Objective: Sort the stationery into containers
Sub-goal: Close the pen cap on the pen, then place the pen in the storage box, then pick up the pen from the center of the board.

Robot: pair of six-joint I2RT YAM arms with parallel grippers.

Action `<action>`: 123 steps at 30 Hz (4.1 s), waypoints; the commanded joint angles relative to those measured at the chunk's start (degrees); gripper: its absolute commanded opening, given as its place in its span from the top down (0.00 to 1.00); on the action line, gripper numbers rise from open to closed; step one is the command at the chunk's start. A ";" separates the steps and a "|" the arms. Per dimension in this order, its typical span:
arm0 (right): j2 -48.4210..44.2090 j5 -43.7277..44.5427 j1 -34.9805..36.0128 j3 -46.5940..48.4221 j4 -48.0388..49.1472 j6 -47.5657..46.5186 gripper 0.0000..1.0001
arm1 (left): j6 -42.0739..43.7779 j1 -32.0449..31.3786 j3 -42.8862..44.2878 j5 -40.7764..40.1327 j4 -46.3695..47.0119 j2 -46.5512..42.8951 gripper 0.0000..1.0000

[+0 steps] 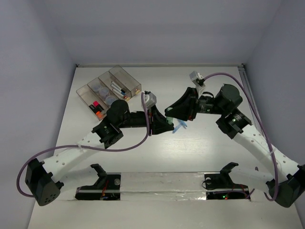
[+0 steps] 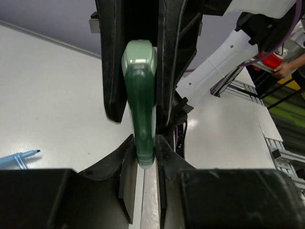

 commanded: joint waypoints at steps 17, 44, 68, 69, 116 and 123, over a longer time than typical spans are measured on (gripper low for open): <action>-6.81 24.82 3.97 -6.71 -4.40 0.50 0.23 | -7.27 2.97 -9.89 -14.34 21.32 -4.01 1.00; -22.37 47.25 3.97 -17.25 -14.59 -3.19 0.05 | -25.81 36.54 21.89 -31.13 -3.45 41.25 1.00; -22.63 49.71 3.97 -15.67 -16.88 -4.51 0.05 | -27.58 39.62 32.37 -32.72 -13.21 53.30 0.62; -22.55 49.89 3.97 -15.67 -16.88 -4.60 0.04 | -27.23 39.62 32.37 -32.98 -13.12 53.13 0.57; 21.91 58.59 -5.26 -19.28 -10.82 -4.77 0.41 | -12.46 8.33 -8.41 -32.81 10.43 28.79 0.72; 27.72 55.09 -7.71 -15.32 -10.29 -10.30 0.49 | -10.62 8.33 -11.13 -32.81 9.38 25.44 0.72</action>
